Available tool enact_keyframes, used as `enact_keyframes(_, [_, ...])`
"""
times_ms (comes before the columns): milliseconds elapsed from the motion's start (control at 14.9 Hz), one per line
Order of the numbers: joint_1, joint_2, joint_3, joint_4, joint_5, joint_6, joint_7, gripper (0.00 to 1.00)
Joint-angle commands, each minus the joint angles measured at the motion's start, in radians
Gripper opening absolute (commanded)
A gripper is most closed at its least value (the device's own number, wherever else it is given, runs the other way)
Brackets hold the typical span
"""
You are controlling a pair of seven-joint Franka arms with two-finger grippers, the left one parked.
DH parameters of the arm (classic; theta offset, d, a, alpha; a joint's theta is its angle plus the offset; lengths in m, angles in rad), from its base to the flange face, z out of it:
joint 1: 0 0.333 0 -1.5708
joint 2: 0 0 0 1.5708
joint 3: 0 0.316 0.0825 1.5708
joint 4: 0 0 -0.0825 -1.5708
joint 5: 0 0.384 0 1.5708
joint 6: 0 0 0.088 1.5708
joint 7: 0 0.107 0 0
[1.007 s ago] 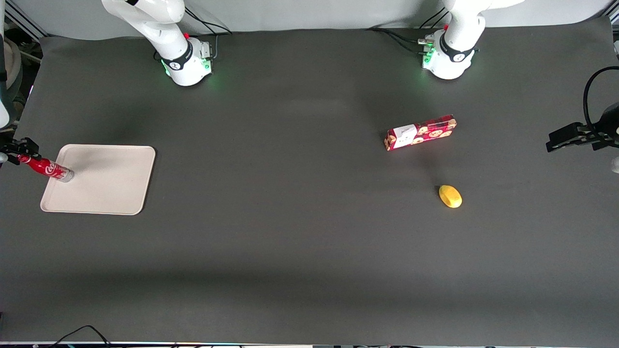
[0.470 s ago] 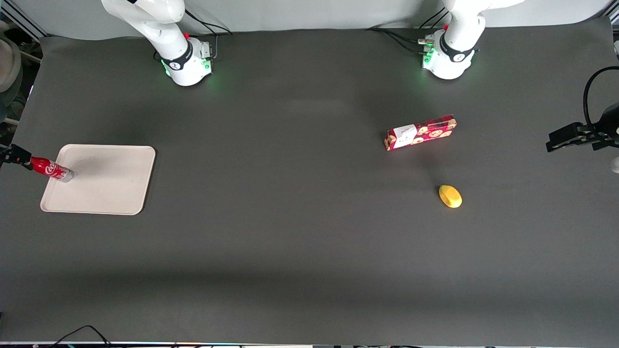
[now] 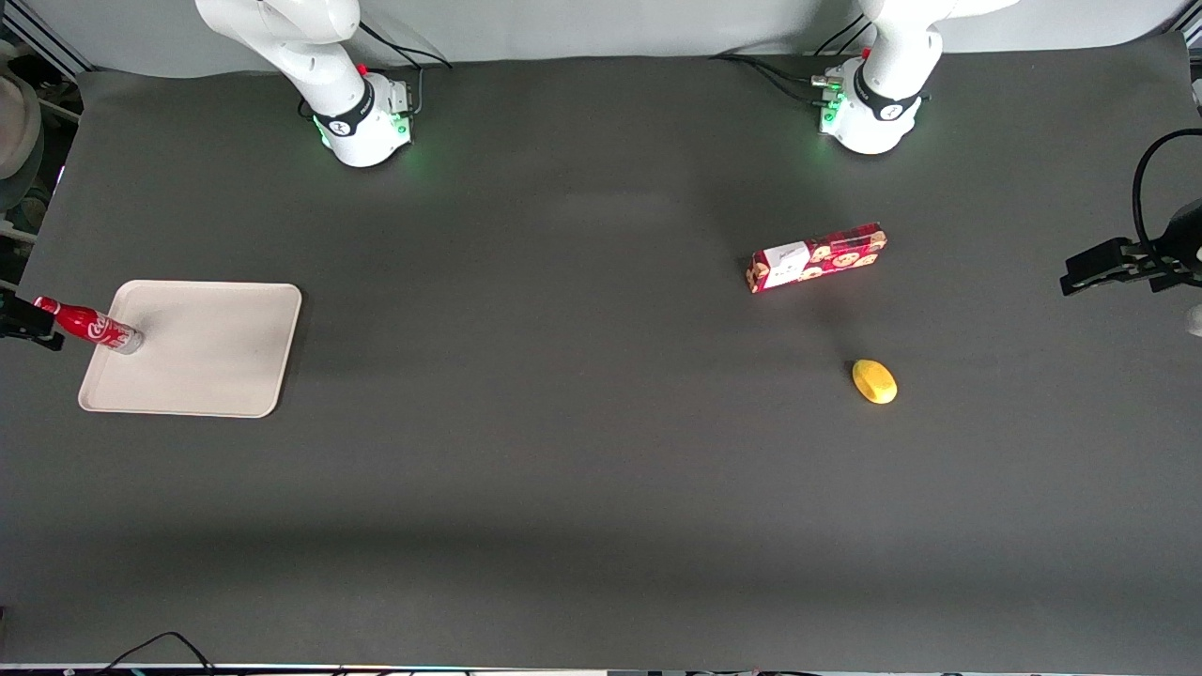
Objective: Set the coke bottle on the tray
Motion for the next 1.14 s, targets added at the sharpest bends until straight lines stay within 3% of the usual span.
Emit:
enact_keyframes(0, [0.004,0.012,0.137,0.148,-0.021,-0.199,0.197,1.00])
enact_keyframes(201, [0.004,-0.010,0.217,0.240,0.012,-0.335,0.322,1.00])
enact_keyframes(336, [0.004,-0.046,0.248,0.242,0.055,-0.346,0.418,1.00])
enact_keyframes(470, [0.004,-0.059,0.270,0.235,0.049,-0.353,0.429,1.00])
enact_keyframes(1075, [-0.006,-0.093,0.231,0.151,0.045,-0.355,0.412,1.00])
